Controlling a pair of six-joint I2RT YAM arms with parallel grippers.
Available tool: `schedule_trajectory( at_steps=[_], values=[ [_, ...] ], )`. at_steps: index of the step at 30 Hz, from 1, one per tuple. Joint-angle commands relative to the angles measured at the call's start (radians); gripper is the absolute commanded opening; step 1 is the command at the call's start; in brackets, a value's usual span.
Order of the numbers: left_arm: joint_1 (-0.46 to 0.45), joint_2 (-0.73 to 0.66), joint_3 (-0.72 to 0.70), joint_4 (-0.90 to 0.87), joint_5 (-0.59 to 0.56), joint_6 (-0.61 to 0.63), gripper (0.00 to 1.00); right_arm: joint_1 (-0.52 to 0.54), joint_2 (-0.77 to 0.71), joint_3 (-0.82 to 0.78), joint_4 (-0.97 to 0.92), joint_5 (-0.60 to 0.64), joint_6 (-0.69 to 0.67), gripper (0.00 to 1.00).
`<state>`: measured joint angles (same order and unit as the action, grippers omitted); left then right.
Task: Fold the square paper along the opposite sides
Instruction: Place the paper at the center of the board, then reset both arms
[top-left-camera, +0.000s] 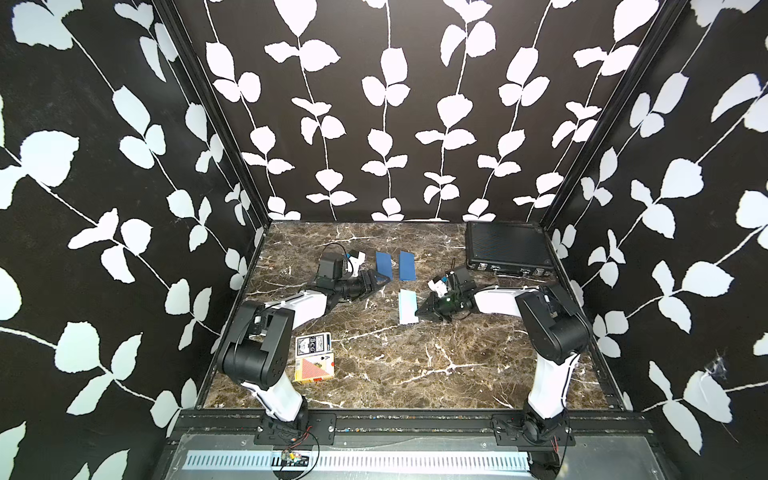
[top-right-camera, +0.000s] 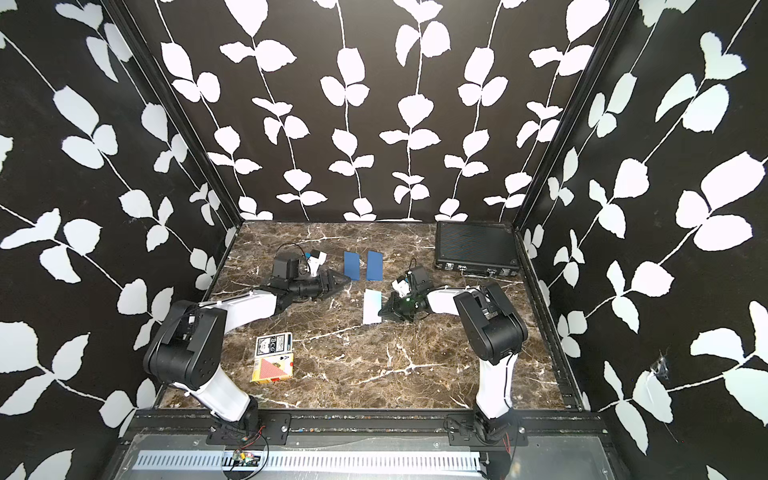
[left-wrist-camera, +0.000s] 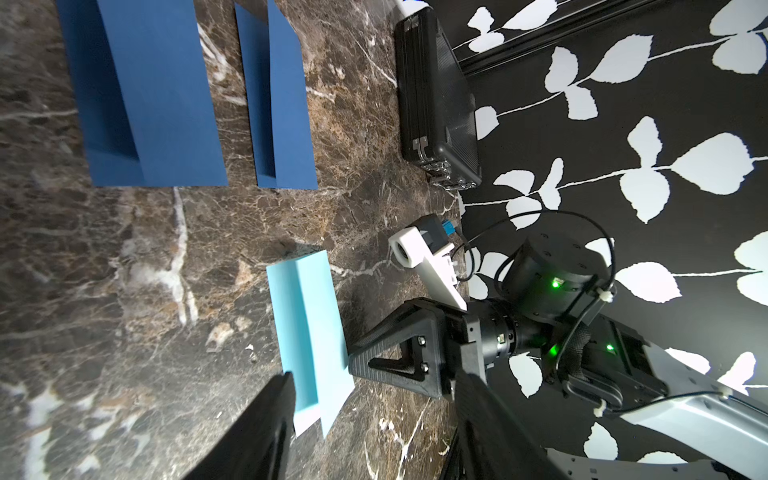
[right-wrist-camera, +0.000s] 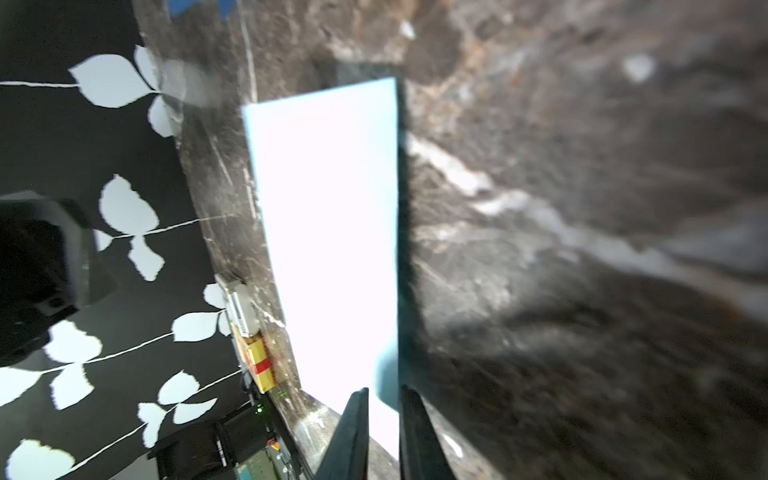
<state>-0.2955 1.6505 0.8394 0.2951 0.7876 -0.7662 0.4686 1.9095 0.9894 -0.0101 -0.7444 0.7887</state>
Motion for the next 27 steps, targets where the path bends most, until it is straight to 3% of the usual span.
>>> schedule_trajectory(
  at_steps=[1, 9, 13, 15, 16, 18, 19, 20, 21, 22, 23, 25, 26, 27],
  values=[
    [0.002, -0.049, 0.011, -0.011, -0.005, 0.022, 0.63, 0.009, -0.04, 0.004, -0.057, 0.066, -0.032, 0.19],
    [0.003, -0.069, 0.013, -0.058, -0.031, 0.05, 0.63, 0.01, -0.095, 0.02, -0.136, 0.132, -0.078, 0.29],
    [0.002, -0.109, 0.052, -0.23, -0.125, 0.138, 0.74, 0.014, -0.221, 0.009, -0.163, 0.253, -0.154, 0.35],
    [-0.014, -0.154, 0.114, -0.445, -0.328, 0.228, 0.78, 0.024, -0.356, -0.017, -0.148, 0.371, -0.237, 0.44],
    [-0.03, -0.18, 0.146, -0.547, -0.469, 0.235, 0.95, 0.028, -0.417, -0.039, -0.128, 0.43, -0.279, 0.48],
    [-0.049, -0.233, 0.15, -0.614, -0.677, 0.19, 0.99, 0.027, -0.555, -0.122, -0.04, 0.607, -0.376, 0.57],
    [-0.053, -0.255, 0.127, -0.575, -0.732, 0.238, 0.99, 0.026, -0.618, -0.166, 0.011, 0.722, -0.387, 0.65],
    [-0.057, -0.282, 0.12, -0.554, -0.775, 0.384, 0.99, 0.024, -0.68, -0.219, 0.068, 0.862, -0.386, 0.71],
    [-0.07, -0.305, 0.14, -0.597, -0.866, 0.525, 0.99, 0.025, -0.733, -0.283, 0.161, 1.017, -0.399, 0.74],
    [-0.068, -0.313, 0.146, -0.627, -0.965, 0.561, 0.99, 0.024, -0.768, -0.354, 0.268, 1.117, -0.448, 0.74],
    [-0.053, -0.326, 0.127, -0.614, -1.01, 0.611, 0.99, 0.019, -0.799, -0.444, 0.44, 1.191, -0.582, 0.74],
    [0.023, -0.381, 0.037, -0.484, -0.934, 0.64, 0.99, -0.003, -0.813, -0.569, 0.671, 1.212, -0.807, 0.75],
    [0.058, -0.418, -0.041, -0.381, -0.902, 0.651, 0.99, -0.03, -0.81, -0.575, 0.667, 1.224, -0.846, 0.78],
    [0.076, -0.453, -0.123, -0.27, -0.891, 0.685, 0.99, -0.051, -0.805, -0.552, 0.55, 1.224, -0.882, 0.81]
  ],
)
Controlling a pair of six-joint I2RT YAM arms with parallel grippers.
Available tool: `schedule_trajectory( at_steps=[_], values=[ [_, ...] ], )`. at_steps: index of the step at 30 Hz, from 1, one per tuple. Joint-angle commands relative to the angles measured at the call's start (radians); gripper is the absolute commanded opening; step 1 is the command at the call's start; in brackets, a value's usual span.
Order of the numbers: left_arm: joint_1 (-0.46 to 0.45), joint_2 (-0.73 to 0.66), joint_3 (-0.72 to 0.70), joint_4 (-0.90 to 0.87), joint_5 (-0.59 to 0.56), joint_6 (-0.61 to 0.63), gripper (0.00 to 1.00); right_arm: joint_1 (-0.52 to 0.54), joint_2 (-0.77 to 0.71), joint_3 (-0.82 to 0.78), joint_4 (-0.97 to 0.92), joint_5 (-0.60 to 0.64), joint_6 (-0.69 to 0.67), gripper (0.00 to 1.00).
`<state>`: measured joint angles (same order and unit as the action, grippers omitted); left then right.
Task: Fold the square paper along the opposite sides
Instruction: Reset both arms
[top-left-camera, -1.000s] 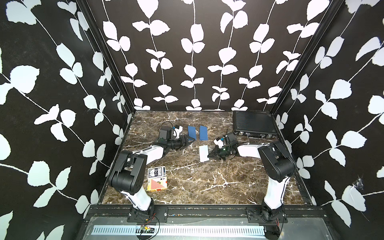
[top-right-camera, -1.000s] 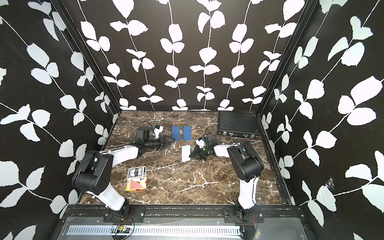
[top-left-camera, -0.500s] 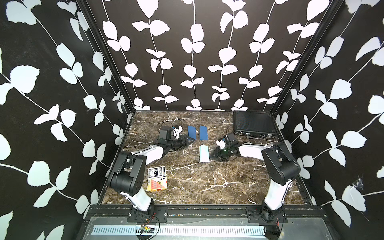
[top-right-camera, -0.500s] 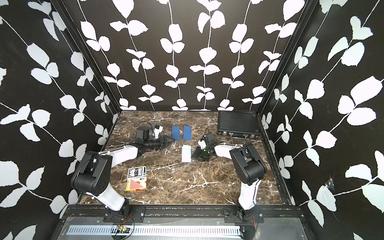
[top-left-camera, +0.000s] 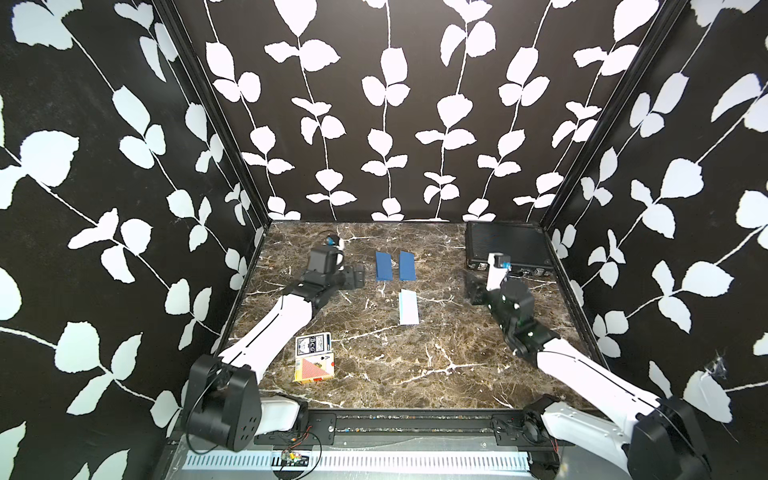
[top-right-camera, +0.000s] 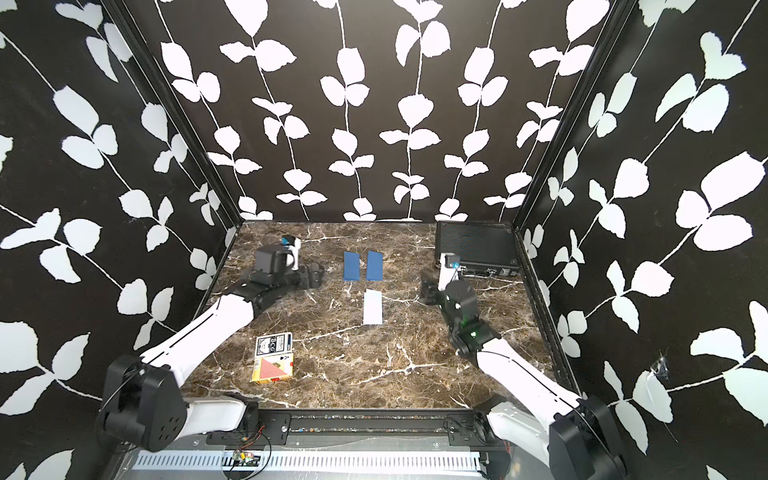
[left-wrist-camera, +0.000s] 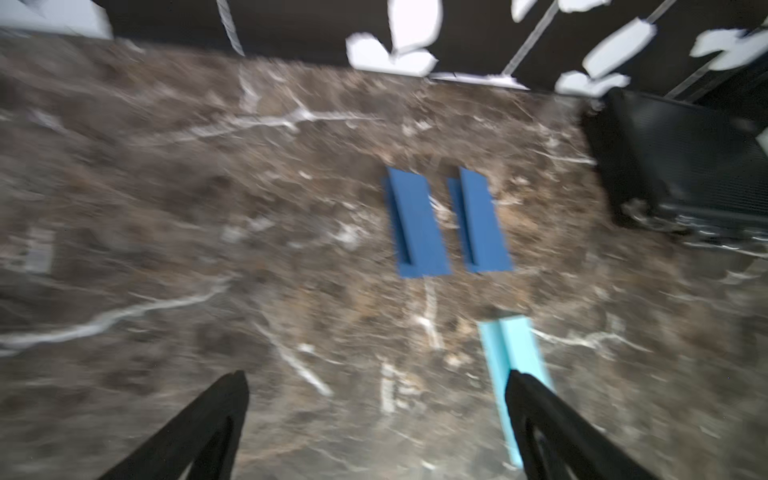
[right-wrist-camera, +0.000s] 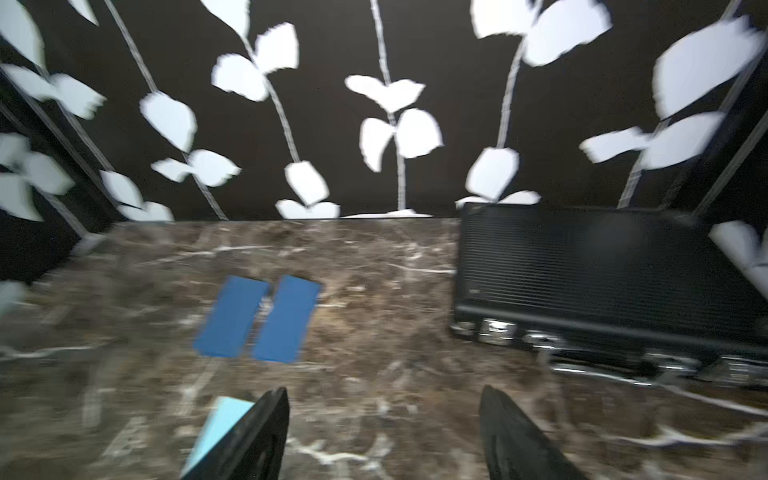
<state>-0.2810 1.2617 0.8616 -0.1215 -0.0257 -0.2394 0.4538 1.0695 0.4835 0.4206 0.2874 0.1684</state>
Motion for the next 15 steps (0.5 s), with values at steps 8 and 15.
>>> schedule_trajectory(
  at_steps=[8, 15],
  values=[
    [0.201, 0.025, -0.297, 0.41, 0.133, 0.359, 0.98, -0.144, 0.317, -0.2, 0.549, 0.173, -0.401, 0.91],
    [0.256, 0.164, -0.408, 0.806, 0.057, 0.339, 0.98, -0.43, 0.477, -0.139, 0.588, -0.268, -0.203, 0.99]
  ],
)
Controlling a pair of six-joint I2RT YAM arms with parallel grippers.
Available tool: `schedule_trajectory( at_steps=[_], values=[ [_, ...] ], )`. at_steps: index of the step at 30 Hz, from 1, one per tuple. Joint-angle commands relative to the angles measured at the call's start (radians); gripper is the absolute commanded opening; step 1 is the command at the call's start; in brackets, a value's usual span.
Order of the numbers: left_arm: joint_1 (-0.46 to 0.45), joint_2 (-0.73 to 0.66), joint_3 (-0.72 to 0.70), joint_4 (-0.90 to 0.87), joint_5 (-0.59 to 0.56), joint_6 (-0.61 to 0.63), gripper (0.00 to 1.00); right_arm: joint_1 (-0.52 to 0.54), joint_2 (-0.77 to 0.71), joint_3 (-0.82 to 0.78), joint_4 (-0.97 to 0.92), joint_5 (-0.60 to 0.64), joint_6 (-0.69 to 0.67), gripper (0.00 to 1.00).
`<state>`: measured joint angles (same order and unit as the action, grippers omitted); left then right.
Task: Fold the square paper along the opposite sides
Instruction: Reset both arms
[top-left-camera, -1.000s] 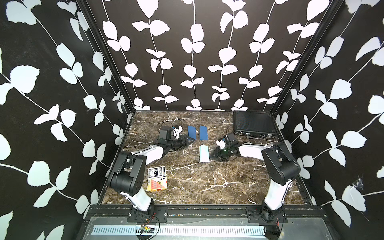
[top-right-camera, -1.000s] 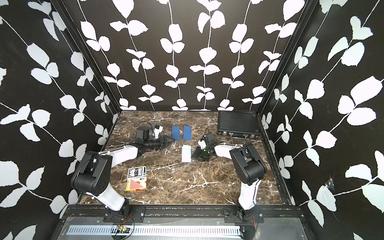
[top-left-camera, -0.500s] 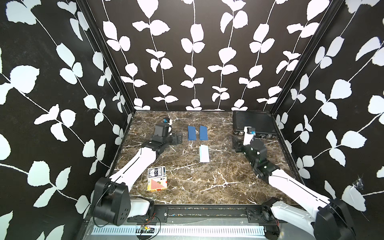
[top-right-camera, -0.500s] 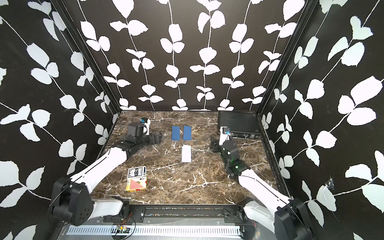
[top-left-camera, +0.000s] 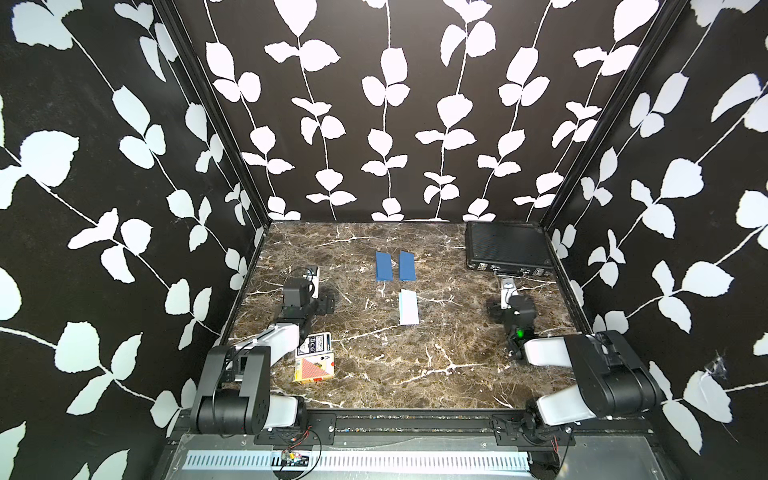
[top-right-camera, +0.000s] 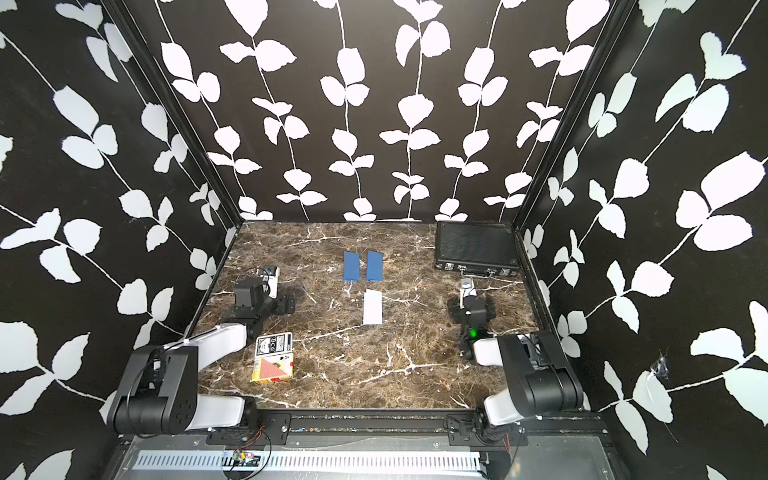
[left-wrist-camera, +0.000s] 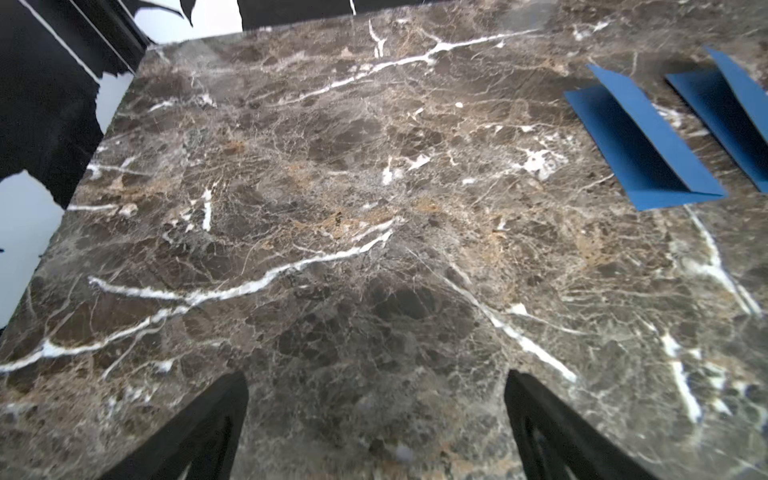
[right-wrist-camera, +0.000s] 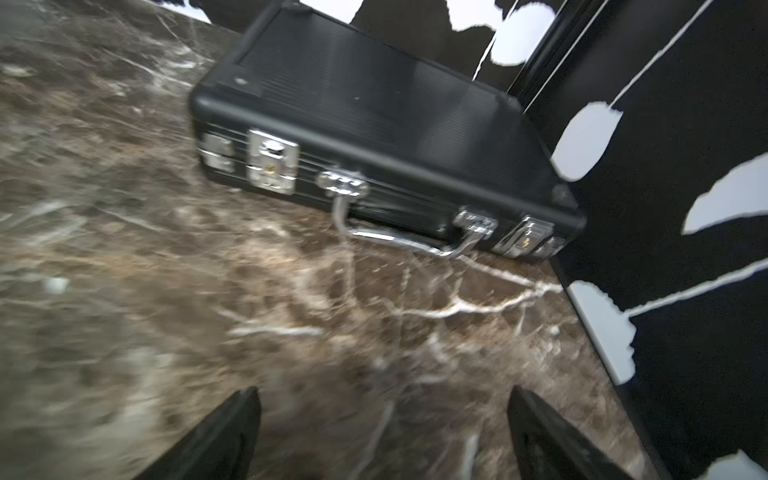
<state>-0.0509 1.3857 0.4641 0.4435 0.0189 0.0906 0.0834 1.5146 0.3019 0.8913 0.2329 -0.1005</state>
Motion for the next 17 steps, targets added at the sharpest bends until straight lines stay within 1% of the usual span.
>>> schedule_trajectory(
  at_steps=[1, 2, 3, 4, 5, 7, 9, 11, 13, 15, 17],
  values=[
    [0.029, 0.068, -0.004, 0.246, -0.003, 0.011, 0.99, -0.063, 0.005, 0.073, 0.005, -0.226, 0.063, 0.99],
    [0.03, 0.119, -0.023, 0.34, -0.017, 0.009, 0.99, -0.068, 0.008, 0.101, -0.06, -0.253, 0.06, 0.99],
    [0.031, 0.182, -0.049, 0.473, -0.024, 0.011, 0.99, -0.082, 0.024, 0.096, -0.016, -0.273, 0.074, 1.0],
    [0.029, 0.197, -0.06, 0.502, -0.019, 0.016, 0.99, -0.083, 0.024, 0.099, -0.028, -0.273, 0.078, 1.0],
    [0.028, 0.165, -0.039, 0.387, -0.024, 0.012, 0.99, -0.083, 0.01, 0.099, -0.057, -0.266, 0.077, 1.0],
    [0.028, 0.191, -0.049, 0.469, -0.025, 0.014, 0.99, -0.083, 0.019, 0.102, -0.036, -0.266, 0.079, 0.99],
    [0.028, 0.165, -0.035, 0.387, -0.025, 0.013, 0.99, -0.083, 0.009, 0.107, -0.07, -0.262, 0.076, 0.99],
    [0.028, 0.186, -0.046, 0.447, -0.027, 0.017, 0.99, -0.083, 0.021, 0.115, -0.065, -0.267, 0.076, 0.99],
    [0.028, 0.167, -0.038, 0.395, -0.027, 0.014, 0.99, -0.083, 0.018, 0.119, -0.084, -0.266, 0.076, 0.99],
    [0.027, 0.178, -0.048, 0.439, -0.025, 0.017, 0.99, -0.083, 0.015, 0.114, -0.073, -0.265, 0.078, 0.99],
    [0.026, 0.159, -0.049, 0.41, -0.025, 0.014, 0.99, -0.083, 0.015, 0.108, -0.06, -0.265, 0.078, 0.99]
  ],
)
